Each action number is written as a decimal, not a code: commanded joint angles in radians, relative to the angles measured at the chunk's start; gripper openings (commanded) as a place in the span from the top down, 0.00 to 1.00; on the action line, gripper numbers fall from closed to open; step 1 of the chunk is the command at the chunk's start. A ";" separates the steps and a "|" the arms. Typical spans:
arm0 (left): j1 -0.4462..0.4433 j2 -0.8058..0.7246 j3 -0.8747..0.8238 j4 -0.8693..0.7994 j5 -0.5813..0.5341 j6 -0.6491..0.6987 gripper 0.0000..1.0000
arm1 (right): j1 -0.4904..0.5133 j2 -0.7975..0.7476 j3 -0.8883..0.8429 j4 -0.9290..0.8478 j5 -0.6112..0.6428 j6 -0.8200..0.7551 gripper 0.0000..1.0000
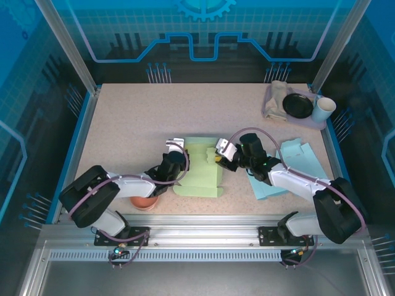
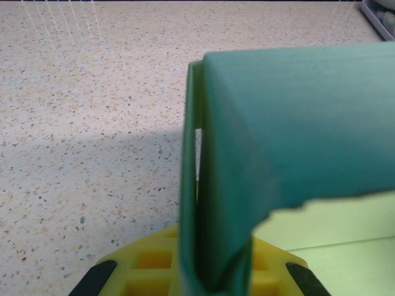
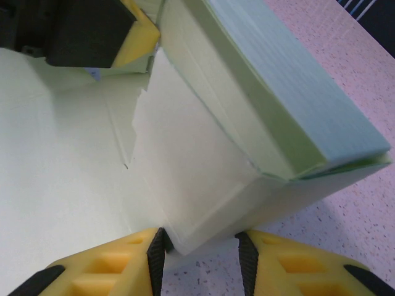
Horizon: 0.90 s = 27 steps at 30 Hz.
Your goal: Fold the paper box
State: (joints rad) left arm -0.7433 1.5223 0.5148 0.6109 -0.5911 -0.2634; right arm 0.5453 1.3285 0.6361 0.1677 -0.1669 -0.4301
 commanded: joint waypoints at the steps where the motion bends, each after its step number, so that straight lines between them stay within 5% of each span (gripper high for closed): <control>1: -0.050 0.021 0.040 0.033 0.048 0.003 0.98 | 0.024 0.010 0.021 0.097 -0.010 0.032 0.61; 19: -0.079 0.044 0.080 -0.056 -0.010 -0.082 0.98 | 0.027 0.033 0.020 0.155 0.103 0.110 0.57; 27: -0.097 0.095 0.092 -0.060 -0.036 -0.103 0.98 | 0.036 0.071 0.020 0.210 0.271 0.171 0.62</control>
State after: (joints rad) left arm -0.8043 1.5913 0.5789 0.5514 -0.6777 -0.3679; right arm 0.5564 1.3888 0.6357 0.2676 0.0265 -0.2981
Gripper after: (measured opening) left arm 0.090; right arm 0.388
